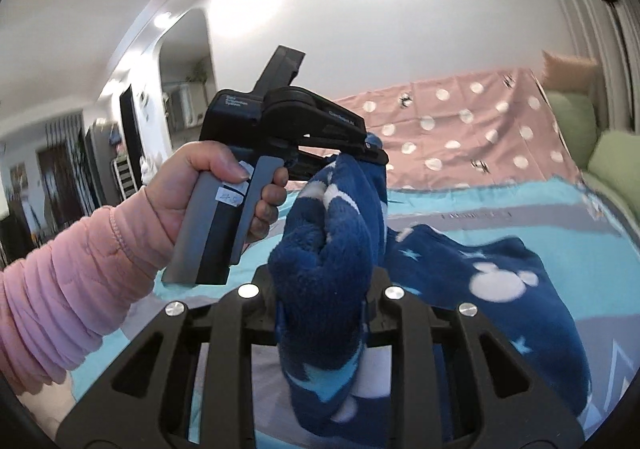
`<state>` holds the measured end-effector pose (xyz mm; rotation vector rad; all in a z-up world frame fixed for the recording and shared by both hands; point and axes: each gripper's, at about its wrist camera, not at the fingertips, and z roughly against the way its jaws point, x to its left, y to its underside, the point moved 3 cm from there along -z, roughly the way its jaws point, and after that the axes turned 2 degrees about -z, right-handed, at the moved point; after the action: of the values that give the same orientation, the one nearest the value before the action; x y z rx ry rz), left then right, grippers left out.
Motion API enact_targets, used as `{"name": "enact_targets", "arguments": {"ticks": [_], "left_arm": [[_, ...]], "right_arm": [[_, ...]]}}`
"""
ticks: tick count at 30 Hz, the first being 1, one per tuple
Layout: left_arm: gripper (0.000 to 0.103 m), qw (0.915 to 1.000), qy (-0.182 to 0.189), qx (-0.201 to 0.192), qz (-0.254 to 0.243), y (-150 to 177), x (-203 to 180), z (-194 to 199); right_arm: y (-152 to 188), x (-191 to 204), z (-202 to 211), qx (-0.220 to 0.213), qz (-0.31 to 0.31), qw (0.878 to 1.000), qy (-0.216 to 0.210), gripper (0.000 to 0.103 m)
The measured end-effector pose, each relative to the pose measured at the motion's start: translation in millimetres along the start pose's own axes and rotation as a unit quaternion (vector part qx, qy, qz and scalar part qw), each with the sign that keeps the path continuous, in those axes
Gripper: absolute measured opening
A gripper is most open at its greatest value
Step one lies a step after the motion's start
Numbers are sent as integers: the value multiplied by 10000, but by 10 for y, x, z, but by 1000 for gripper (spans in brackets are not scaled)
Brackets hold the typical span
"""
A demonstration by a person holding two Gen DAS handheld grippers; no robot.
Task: Fold small clothes
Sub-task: 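Lift the top with both grippers and fold it over onto itself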
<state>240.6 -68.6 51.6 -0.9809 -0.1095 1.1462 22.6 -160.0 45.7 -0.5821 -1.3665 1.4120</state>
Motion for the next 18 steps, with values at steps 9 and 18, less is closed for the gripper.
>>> {"name": "enact_targets", "arguments": {"ticks": [9,18], "left_arm": [[21,9966,-183,542,-592,19,-793,-752],[21,9837,-709,1127,-1208,245,-1331,-1576]], "right_arm": [[90,-804,336,-153,-965,9952,90,25],[419,-1663,459,88,-2340,9721,123,24]]}}
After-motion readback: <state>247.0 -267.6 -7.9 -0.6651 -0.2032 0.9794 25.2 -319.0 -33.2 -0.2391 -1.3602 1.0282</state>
